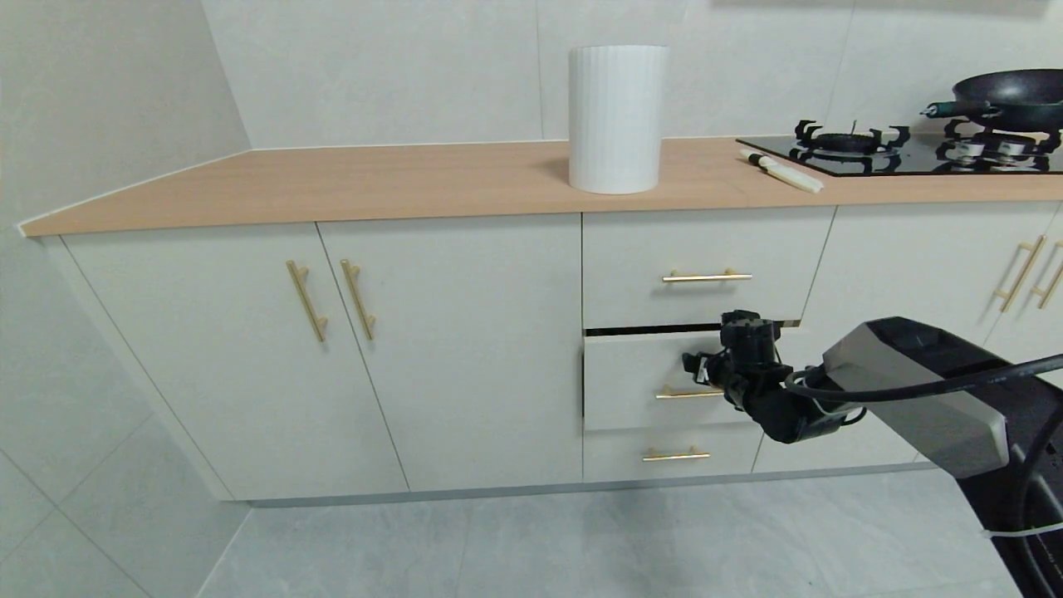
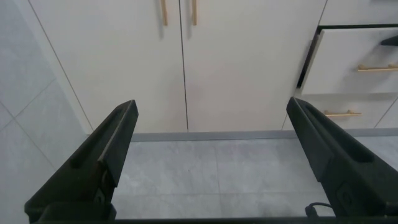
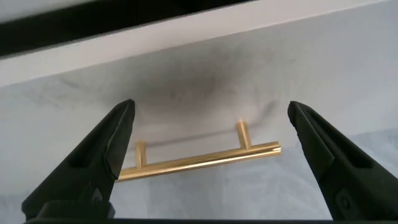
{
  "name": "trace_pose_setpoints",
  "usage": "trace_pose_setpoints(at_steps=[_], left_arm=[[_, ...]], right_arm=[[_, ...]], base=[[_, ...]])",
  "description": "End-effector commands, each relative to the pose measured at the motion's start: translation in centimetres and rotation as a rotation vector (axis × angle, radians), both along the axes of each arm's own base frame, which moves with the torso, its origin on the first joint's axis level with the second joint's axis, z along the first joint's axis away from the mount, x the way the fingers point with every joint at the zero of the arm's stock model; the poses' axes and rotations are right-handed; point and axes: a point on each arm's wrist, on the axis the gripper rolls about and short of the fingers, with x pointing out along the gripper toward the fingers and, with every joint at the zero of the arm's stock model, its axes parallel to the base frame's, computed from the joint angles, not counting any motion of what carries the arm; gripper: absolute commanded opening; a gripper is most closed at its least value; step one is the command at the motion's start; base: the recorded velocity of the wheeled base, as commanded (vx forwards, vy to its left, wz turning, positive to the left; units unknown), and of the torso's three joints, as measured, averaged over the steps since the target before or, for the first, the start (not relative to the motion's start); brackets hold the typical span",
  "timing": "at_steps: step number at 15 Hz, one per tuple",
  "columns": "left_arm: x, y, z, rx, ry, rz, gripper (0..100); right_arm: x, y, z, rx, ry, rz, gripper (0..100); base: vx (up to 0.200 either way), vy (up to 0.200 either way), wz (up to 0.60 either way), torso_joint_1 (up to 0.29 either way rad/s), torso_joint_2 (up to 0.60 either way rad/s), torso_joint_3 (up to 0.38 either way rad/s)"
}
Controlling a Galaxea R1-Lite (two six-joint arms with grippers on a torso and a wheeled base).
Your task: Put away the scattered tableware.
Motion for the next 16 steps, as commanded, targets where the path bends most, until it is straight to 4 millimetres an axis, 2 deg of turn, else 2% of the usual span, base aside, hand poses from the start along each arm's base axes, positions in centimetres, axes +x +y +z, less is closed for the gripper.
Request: trace_pose_setpoints(at_steps=[1,9,14,16], left_arm=[[0.0,0.0,0.0,-0.001,0.0,0.0,100],[0.0,0.0,0.0,-0.001,0.0,0.0,100],[0.0,0.0,0.0,-0.001,0.0,0.0,100],[0.0,0.0,0.0,-0.001,0.0,0.0,100]], right_arm=[[1.0,-0.6,-0.8,0.011,-0.014,-0.03,100],[2.9,-1.2,-0.4,0.053,-0.085,-0.1,100],[3.0,-1.2,-0.3,0.05,-0.093,-0.113,100],[2.4,-1.4,0.4,0.042,-0.084,-0.129,100]], base=[[0.0,0.0,0.0,0.0,0.0,0.0],[0.0,0.0,0.0,0.0,0.0,0.0],[0.0,0.0,0.0,0.0,0.0,0.0],[0.0,0.0,0.0,0.0,0.0,0.0]])
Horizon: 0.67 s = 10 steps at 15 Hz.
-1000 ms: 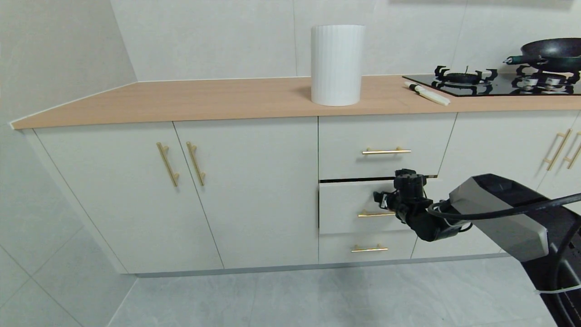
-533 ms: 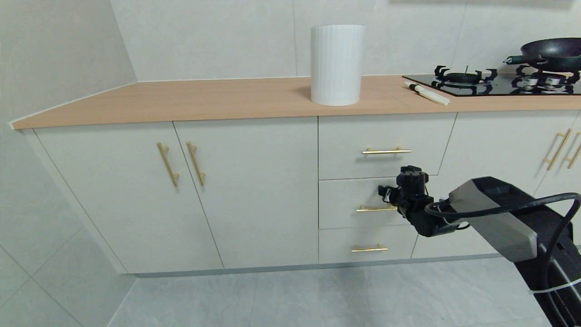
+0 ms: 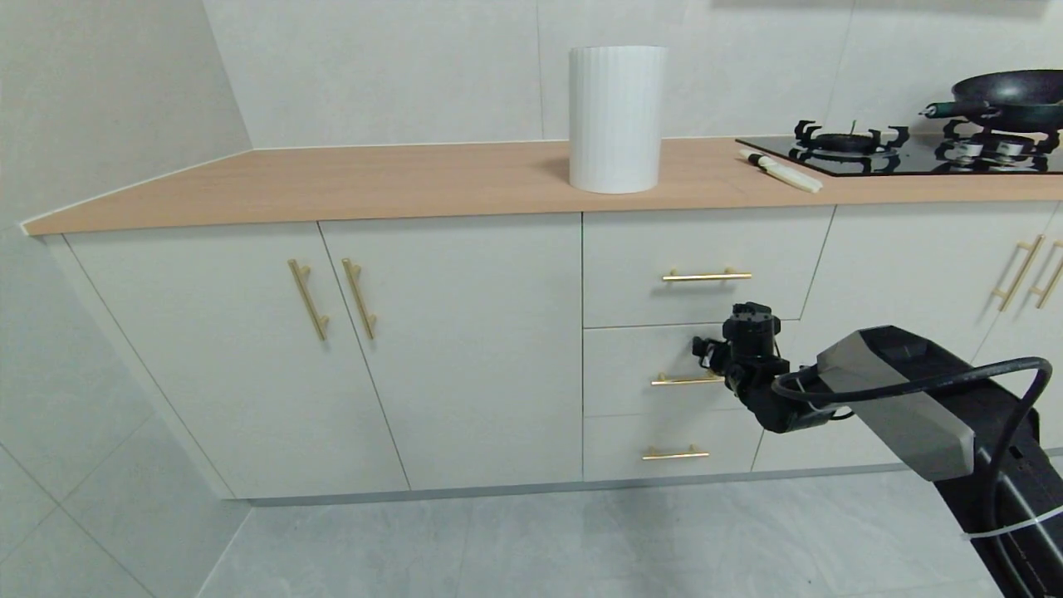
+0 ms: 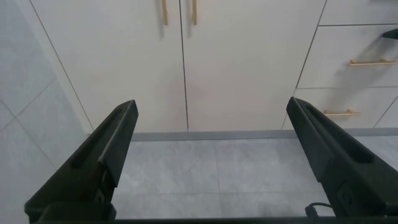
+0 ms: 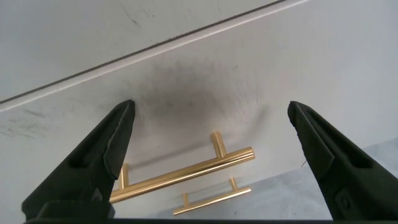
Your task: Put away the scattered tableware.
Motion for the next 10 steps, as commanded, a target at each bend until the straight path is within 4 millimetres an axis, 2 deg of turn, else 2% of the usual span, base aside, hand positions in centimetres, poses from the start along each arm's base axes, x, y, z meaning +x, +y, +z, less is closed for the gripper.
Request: trace_pose_setpoints(at_steps=[1,4,10], left_arm=[[0.0,0.0,0.0,0.0,0.0,0.001,100],[0.0,0.0,0.0,0.0,0.0,0.001,100],[0.0,0.0,0.0,0.0,0.002,-0.001,100]], right_arm=[[-1.4,-0.2,1.9,-0.003,0.011,0.001,100],[-5.7,-0.6,5.8,0.006,0.012,0.007,100],[-20.8,-4.4,15.7,-0.083,-0.171,-0.014,100]], base=[[0.0,0.0,0.0,0.0,0.0,0.0],[0.0,0.0,0.0,0.0,0.0,0.0],[0.0,0.0,0.0,0.0,0.0,0.0]])
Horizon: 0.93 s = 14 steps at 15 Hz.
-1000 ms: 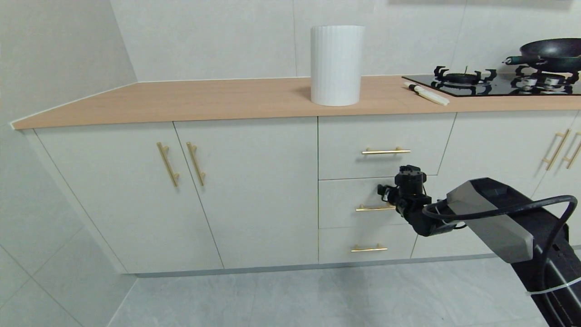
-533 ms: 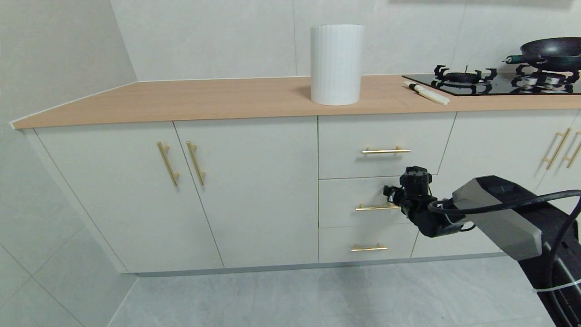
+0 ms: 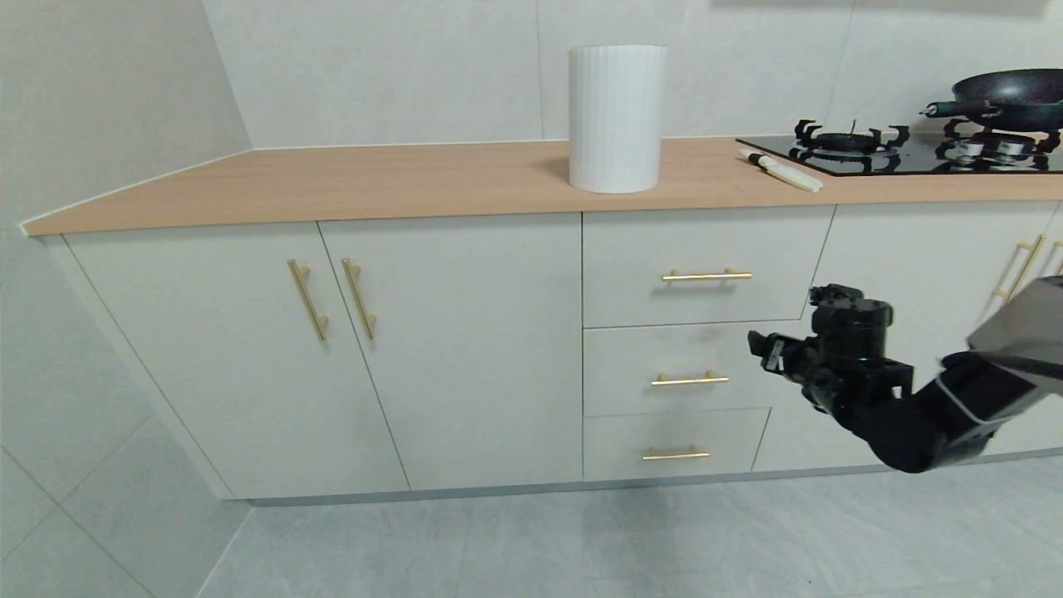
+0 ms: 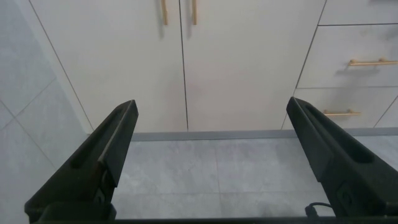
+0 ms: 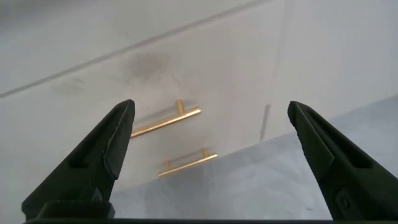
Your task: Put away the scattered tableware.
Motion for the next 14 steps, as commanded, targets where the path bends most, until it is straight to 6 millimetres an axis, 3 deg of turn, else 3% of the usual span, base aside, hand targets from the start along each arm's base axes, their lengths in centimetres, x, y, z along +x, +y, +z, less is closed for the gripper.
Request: trace_pose_setpoints(at_steps=[1,2,3,7,11,14], left_arm=[[0.0,0.0,0.0,0.0,0.0,0.001,100],[0.0,0.0,0.0,0.0,0.0,0.001,100],[0.0,0.0,0.0,0.0,0.0,0.001,100],[0.0,0.0,0.0,0.0,0.0,0.001,100],[0.0,0.0,0.0,0.0,0.0,0.001,100],[0.0,0.0,0.0,0.0,0.0,-0.001,100]], right_arm=[[-11.0,-2.7,8.5,-0.077,-0.212,-0.012,100],[-11.9,-2.9,9.1,-0.087,-0.229,-0.012,100],[-17.5,-4.0,11.7,-0.145,-0.324,-0.012,100],[-27.7,-6.4,13.3,-0.275,-0.387,-0.081,100],[-36.0,-8.3,11.5,-0.354,-0.335,-0.205,100],[-40.2,-8.5,9.3,-0.384,-0.34,-0.285,100]], base=[[0.0,0.0,0.0,0.0,0.0,0.0],[0.0,0.0,0.0,0.0,0.0,0.0],[0.0,0.0,0.0,0.0,0.0,0.0],[0.0,0.0,0.0,0.0,0.0,0.0],[0.0,0.0,0.0,0.0,0.0,0.0],[0.0,0.0,0.0,0.0,0.0,0.0]])
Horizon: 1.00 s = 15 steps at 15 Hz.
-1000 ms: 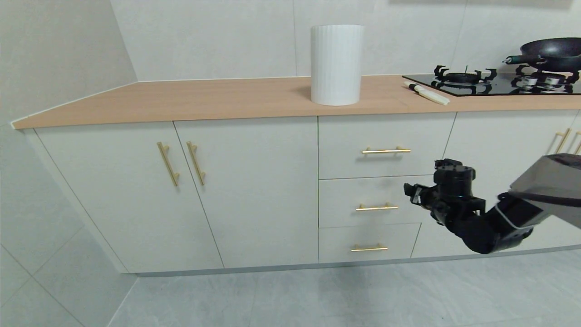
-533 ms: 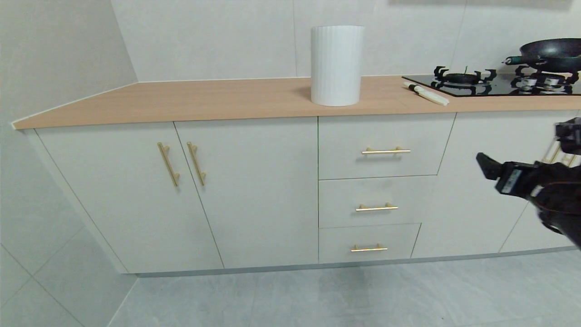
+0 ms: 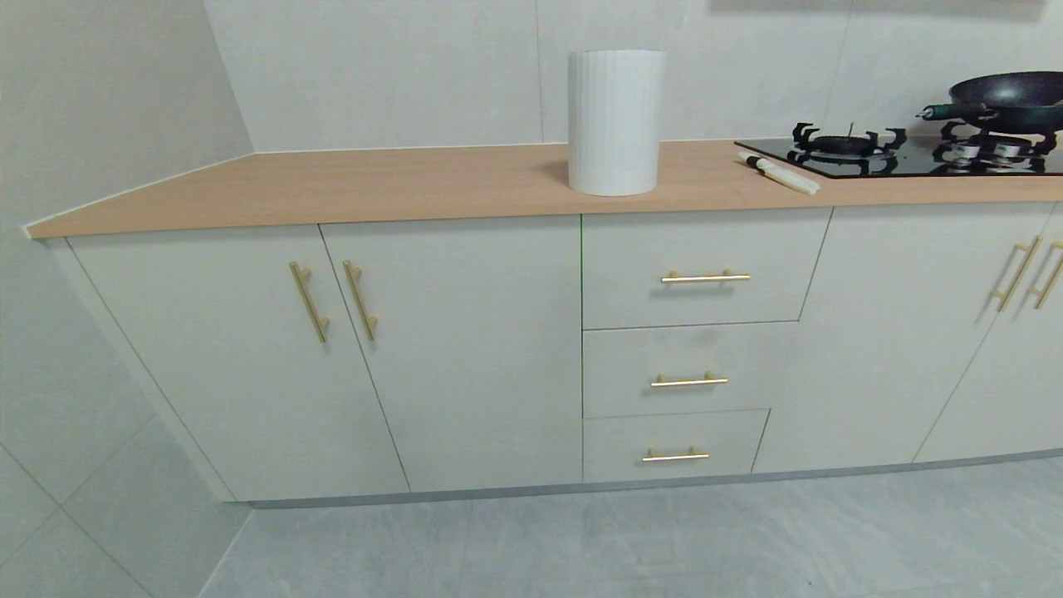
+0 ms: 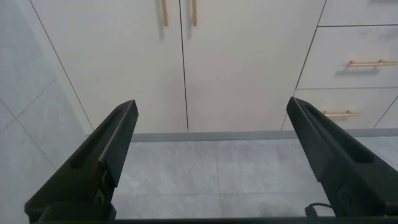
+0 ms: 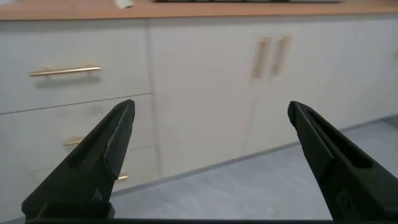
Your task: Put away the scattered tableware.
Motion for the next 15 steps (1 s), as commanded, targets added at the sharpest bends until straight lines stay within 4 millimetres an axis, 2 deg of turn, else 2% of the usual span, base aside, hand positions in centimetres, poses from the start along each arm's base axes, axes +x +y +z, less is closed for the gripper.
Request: trace_pose_setpoints(at_steps=[1,4,6,10,12,15], left_arm=[[0.0,0.0,0.0,0.0,0.0,0.0,100],[0.0,0.0,0.0,0.0,0.0,0.0,100],[0.0,0.0,0.0,0.0,0.0,0.0,100],[0.0,0.0,0.0,0.0,0.0,0.0,100],[0.0,0.0,0.0,0.0,0.0,0.0,100],[0.0,0.0,0.0,0.0,0.0,0.0,100]], right_arm=[[-6.6,-0.3,-3.1,-0.024,-0.109,-0.096,100],[-8.5,-0.1,-5.8,-0.026,-0.103,-0.016,100],[-7.8,-0.1,-6.7,0.021,-0.117,0.004,100],[-5.7,0.6,-10.5,-0.013,-0.023,0.328,100],[-5.1,0.9,-12.3,-0.014,0.043,0.421,100],[-5.0,0.8,-12.8,0.005,0.095,0.421,100]], base=[[0.0,0.0,0.0,0.0,0.0,0.0],[0.0,0.0,0.0,0.0,0.0,0.0],[0.0,0.0,0.0,0.0,0.0,0.0],[0.0,0.0,0.0,0.0,0.0,0.0],[0.0,0.0,0.0,0.0,0.0,0.0],[0.0,0.0,0.0,0.0,0.0,0.0]])
